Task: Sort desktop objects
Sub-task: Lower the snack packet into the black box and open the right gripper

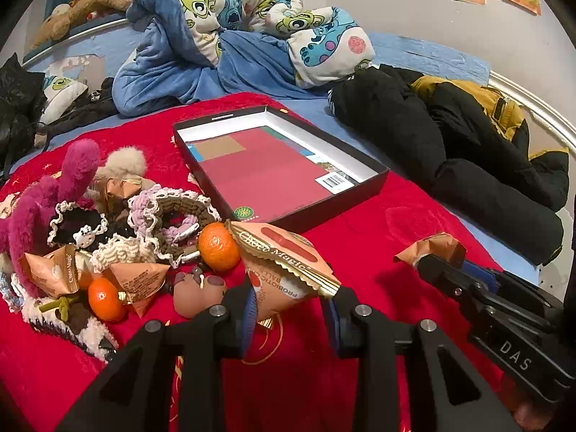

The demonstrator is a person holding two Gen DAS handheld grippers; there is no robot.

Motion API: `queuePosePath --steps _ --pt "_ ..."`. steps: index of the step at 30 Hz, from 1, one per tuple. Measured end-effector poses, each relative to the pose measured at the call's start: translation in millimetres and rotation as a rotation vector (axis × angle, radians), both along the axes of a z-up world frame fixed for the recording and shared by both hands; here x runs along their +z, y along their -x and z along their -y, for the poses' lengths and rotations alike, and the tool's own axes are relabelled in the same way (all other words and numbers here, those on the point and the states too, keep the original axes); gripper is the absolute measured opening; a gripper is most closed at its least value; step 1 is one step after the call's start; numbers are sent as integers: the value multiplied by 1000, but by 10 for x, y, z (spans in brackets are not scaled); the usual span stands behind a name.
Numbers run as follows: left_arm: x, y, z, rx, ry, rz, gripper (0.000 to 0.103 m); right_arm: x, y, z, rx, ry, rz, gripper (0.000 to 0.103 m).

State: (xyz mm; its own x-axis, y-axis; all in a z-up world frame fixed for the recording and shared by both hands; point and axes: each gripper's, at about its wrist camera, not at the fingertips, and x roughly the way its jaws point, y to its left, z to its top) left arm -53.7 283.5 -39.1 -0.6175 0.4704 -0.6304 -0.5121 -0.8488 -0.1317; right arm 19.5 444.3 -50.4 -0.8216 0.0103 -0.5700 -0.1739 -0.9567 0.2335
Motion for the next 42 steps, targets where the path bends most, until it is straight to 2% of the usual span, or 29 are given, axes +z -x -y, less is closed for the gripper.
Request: queuePosePath --steps 7,12,17,25,29,34,36,38,42 --pt "56 204 -82 -9 -5 12 33 144 281 -80 54 108 -53 28" --pt "158 458 -163 6 -36 -23 33 295 651 -132 80 79 -75 28" --pt "204 796 -323 -10 -62 -28 33 308 1037 -137 115 35 -75 28" --pt "40 1259 -445 -8 -47 17 33 185 1591 -248 126 -44 14 28" --pt "-84 1376 -498 3 -36 38 33 56 1719 -328 123 -43 47 28" --pt "-159 1448 -548 -35 -26 47 33 -91 1848 -391 133 -49 107 28" --pt "-193 1487 -562 -42 -18 76 33 -120 1871 -394 138 -54 110 28" --pt "-239 1535 -592 -57 -3 103 33 -150 1909 -383 133 -68 131 29" --pt "-265 1570 -668 -51 43 106 33 -156 1963 -340 123 -115 173 29"
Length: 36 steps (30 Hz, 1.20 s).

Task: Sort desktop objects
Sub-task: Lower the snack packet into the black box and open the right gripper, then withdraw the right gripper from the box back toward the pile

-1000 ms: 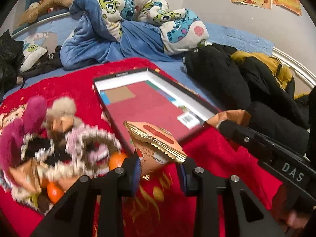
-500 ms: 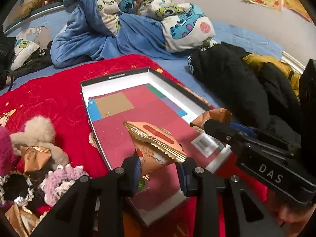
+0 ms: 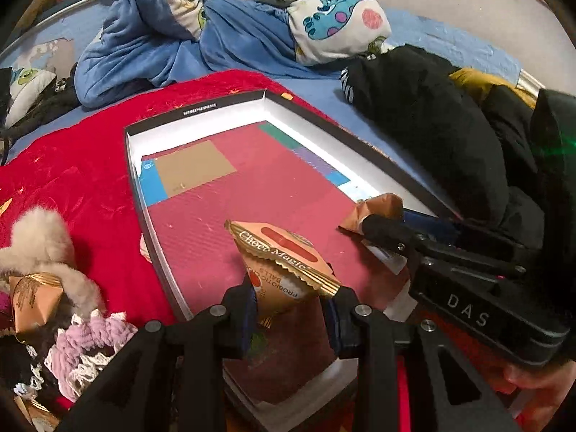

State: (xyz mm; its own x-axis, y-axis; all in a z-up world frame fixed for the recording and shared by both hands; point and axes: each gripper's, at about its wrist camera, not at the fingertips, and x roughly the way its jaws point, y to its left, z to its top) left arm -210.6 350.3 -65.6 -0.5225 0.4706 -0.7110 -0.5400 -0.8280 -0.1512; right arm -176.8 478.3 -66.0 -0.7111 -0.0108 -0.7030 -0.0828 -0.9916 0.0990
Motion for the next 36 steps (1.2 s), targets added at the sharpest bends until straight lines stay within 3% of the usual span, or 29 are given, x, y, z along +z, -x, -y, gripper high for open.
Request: queuePosePath --steps 8,13,15,19,21,24,26,36 --pt "-53 -51 -117 8 111 -45 33 -33 11 27 -31 -44 2 30" --pt "-34 -52 -86 7 88 -49 37 -16 14 36 -30 -46 -9 37" --pt "-25 -70 -99 -18 83 -44 45 -9 14 59 -21 -48 -11 43" --pt "44 -167 -117 2 112 -126 89 19 -7 74 -25 -52 -18 59" --pt "81 -165 -71 -9 64 -116 102 46 -26 34 -45 -41 -27 71" --pt "109 -138 16 -9 4 -84 103 102 -63 -9 -50 -16 -48 80" --pt "117 -132 34 -14 -17 -78 103 130 -80 -16 -52 -17 -59 103" --pt "129 -139 28 -13 -8 -95 103 143 -78 8 -56 -29 -59 103"
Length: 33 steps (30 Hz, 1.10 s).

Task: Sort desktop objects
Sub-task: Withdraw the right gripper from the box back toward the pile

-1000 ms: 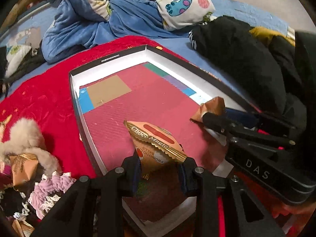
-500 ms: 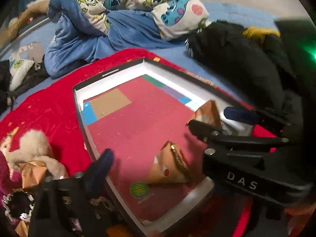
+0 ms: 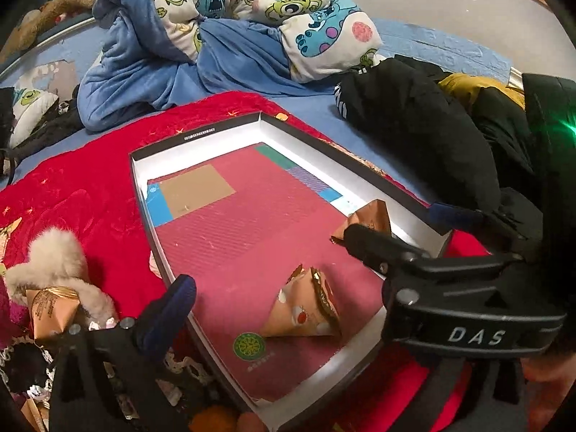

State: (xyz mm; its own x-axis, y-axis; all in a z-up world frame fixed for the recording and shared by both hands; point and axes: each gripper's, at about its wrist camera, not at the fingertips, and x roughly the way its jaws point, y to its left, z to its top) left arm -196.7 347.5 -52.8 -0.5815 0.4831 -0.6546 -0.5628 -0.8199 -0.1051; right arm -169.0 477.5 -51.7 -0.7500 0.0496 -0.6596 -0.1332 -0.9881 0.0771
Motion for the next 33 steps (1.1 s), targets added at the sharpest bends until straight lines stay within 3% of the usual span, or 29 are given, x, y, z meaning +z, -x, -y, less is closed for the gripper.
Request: queuePosePath --steps 11,18,27,33 --pt "129 -93 73 -1 -7 -37 103 116 -101 16 -29 2 -11 103" --pt "350 -321 269 15 -28 -73 103 377 -293 208 -8 -25 -32 103" --pt "766 -740 1000 112 -16 -155 103 761 -563 765 39 -81 -91 103" --pt "983 -999 1579 160 29 -187 103 911 -705 1270 150 -51 -111 103"
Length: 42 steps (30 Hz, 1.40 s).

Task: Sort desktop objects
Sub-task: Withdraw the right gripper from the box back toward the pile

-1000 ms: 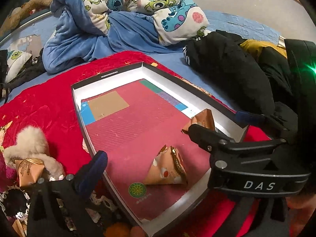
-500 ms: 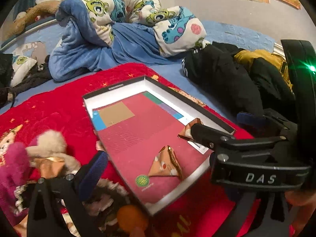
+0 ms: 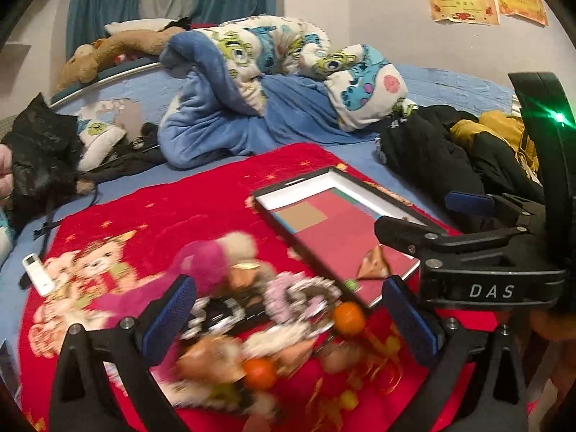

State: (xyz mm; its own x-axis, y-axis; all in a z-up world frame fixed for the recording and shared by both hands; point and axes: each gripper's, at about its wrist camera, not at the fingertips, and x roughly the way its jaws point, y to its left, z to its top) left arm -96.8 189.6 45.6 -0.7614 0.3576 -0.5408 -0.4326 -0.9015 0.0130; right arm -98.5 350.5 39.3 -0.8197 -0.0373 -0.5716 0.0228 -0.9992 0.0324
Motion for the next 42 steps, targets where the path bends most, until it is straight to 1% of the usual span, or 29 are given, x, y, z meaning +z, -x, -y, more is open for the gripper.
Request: queuePosePath --steps 2,5,10,15,18,24,27,29,31,34,37,39,42 --pt "73 -75 236 37 2 -14 103 29 -29 121 16 14 -7 103" --pt "156 -131 583 88 -11 -11 103 58 -65 323 42 47 -10 103" --pt "212 -185 1102 166 -25 -6 103 76 -84 690 82 51 -14 103" --pt "257 -199 1557 246 -38 -8 103 79 -72 1006 129 78 -23 103" --pt "277 -199 1741 287 -47 -13 103 64 -41 1164 155 96 -28 103" --pt "258 -145 1879 324 -64 -7 103 -61 21 1341 195 123 -29 103" --pt "227 -104 1844 322 -58 3 103 -145 47 1318 176 153 -28 103" --pt "201 -88 1800 329 -40 -8 103 -223 84 1280 172 185 -21 103" --pt "178 -58 1776 345 -33 -12 103 -298 122 1258 176 195 -11 103" --pt "143 -23 1789 363 -44 1 103 -387 151 1215 162 198 -21 103" --pt "98 0 1826 391 -58 4 103 -458 148 1166 160 246 -17 103" --pt "29 16 1848 407 -66 11 103 -496 107 1176 185 249 -23 103" --pt "-99 12 1885 427 -81 18 103 -548 61 1200 195 225 -22 103"
